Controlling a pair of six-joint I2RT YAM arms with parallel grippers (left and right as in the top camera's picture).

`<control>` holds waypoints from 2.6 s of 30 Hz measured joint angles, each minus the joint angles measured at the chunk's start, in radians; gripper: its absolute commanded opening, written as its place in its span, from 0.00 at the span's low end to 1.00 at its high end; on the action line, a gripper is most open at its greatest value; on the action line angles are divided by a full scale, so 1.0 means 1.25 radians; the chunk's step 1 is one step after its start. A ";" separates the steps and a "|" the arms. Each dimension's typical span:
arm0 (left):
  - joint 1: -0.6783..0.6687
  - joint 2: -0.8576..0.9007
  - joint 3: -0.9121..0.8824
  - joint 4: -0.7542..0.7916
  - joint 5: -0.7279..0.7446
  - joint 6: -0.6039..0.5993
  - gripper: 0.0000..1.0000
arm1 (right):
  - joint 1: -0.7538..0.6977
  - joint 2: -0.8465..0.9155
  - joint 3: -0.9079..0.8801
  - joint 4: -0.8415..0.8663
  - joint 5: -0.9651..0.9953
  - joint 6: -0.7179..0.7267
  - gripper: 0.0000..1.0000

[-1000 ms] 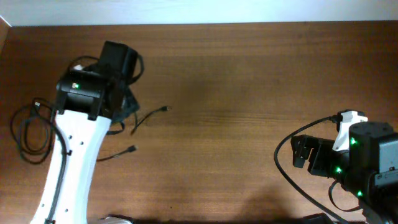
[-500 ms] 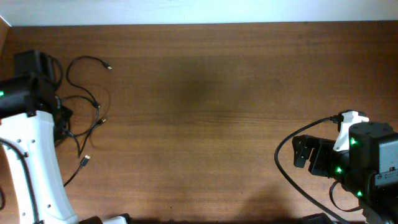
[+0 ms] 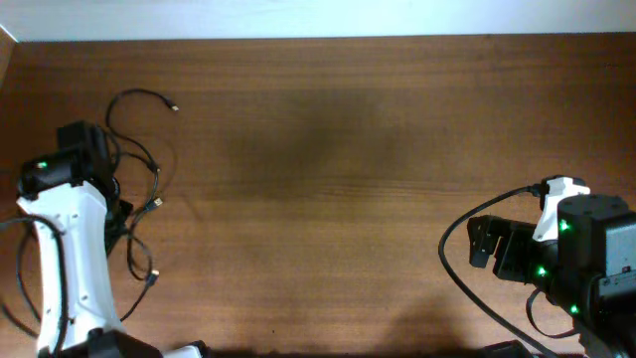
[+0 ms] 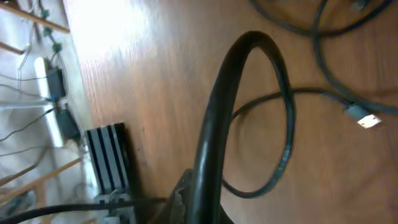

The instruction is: Untangle cables

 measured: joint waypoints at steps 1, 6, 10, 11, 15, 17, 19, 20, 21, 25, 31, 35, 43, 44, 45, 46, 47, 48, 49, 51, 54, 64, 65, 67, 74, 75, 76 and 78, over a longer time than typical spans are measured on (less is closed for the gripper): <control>0.000 0.001 -0.028 0.027 0.004 0.000 0.08 | 0.000 0.000 0.000 0.001 0.000 0.000 0.98; 0.001 0.001 -0.103 0.134 0.009 -0.006 0.99 | 0.000 0.000 0.000 0.000 0.000 0.000 0.98; 0.001 0.001 -0.103 0.175 -0.008 -0.009 1.00 | 0.000 0.000 0.000 0.000 0.000 0.000 0.98; 0.001 0.001 -0.103 0.182 -0.019 -0.009 0.99 | 0.000 0.000 0.000 0.000 0.000 0.000 0.98; 0.001 0.001 -0.103 0.190 -0.031 -0.005 0.99 | 0.000 0.000 0.000 0.000 0.000 0.000 0.98; 0.001 0.001 -0.104 0.222 0.001 0.055 0.99 | 0.000 0.000 0.000 0.001 0.000 0.000 0.98; 0.002 0.001 -0.106 0.284 0.184 0.263 0.99 | 0.000 0.000 0.000 0.003 0.000 -0.001 0.98; 0.001 0.001 -0.106 0.300 0.309 0.377 0.99 | 0.000 0.000 0.000 0.004 0.000 0.000 0.98; -0.007 0.001 -0.106 0.301 0.421 0.487 0.99 | 0.000 0.000 0.000 0.007 0.000 0.000 0.98; -0.169 0.001 -0.118 0.281 0.566 0.668 0.99 | 0.000 0.000 0.000 0.010 0.000 0.000 0.98; -0.513 0.001 -0.148 0.280 0.591 0.772 1.00 | 0.000 0.000 0.000 0.012 0.000 0.000 0.98; -0.590 0.001 -0.209 0.303 0.584 0.782 0.99 | 0.000 0.000 0.000 0.012 0.000 0.000 0.98; -0.724 0.000 -0.410 0.363 0.584 0.689 0.99 | 0.000 0.000 0.000 0.019 0.000 0.000 0.98; -0.737 0.000 -0.419 0.377 0.583 0.674 0.99 | 0.000 0.000 0.000 0.019 0.000 0.000 0.98; -0.751 0.000 -0.429 0.387 0.582 0.656 0.99 | 0.000 0.000 0.000 0.019 0.000 0.000 0.98; -0.762 0.000 -0.437 0.387 0.575 0.637 0.99 | 0.000 0.000 0.000 0.019 0.000 0.001 0.98; -0.763 0.000 -0.439 0.388 0.562 0.619 0.99 | 0.000 0.000 0.000 0.019 0.000 0.000 0.98; -0.763 0.000 -0.445 0.391 0.536 0.584 0.99 | 0.000 0.000 0.000 0.019 0.000 0.000 0.98; -0.763 0.000 -0.456 0.400 0.519 0.552 0.99 | 0.000 0.000 0.000 0.018 0.000 0.000 0.98; -0.763 0.000 -0.463 0.405 0.494 0.483 0.99 | 0.000 0.000 0.000 0.019 0.000 0.000 0.98; -0.763 0.000 -0.463 0.405 0.479 0.443 0.99 | 0.000 0.000 0.000 0.019 0.000 0.000 0.98; -0.422 0.000 -0.468 0.501 0.447 0.358 0.99 | 0.000 0.000 0.000 0.009 0.000 0.000 0.98; -0.406 0.000 -0.468 0.510 0.426 0.355 0.99 | 0.000 0.000 0.000 0.004 0.000 0.000 0.98; -0.375 0.000 -0.468 0.531 0.372 0.355 0.99 | 0.000 0.000 0.000 0.002 0.000 0.000 0.98; -0.145 0.000 -0.276 0.498 0.248 0.356 0.99 | 0.000 0.031 0.000 0.003 0.000 0.000 0.98; -0.122 0.000 -0.247 0.497 0.238 0.359 0.99 | 0.000 0.045 0.000 0.004 0.000 0.000 0.98; -0.109 0.000 -0.228 0.497 0.235 0.367 0.99 | 0.000 0.052 0.000 0.004 0.000 0.000 0.98; -0.102 0.000 -0.173 0.482 0.250 0.421 0.99 | 0.000 0.057 0.000 0.007 0.000 0.000 0.98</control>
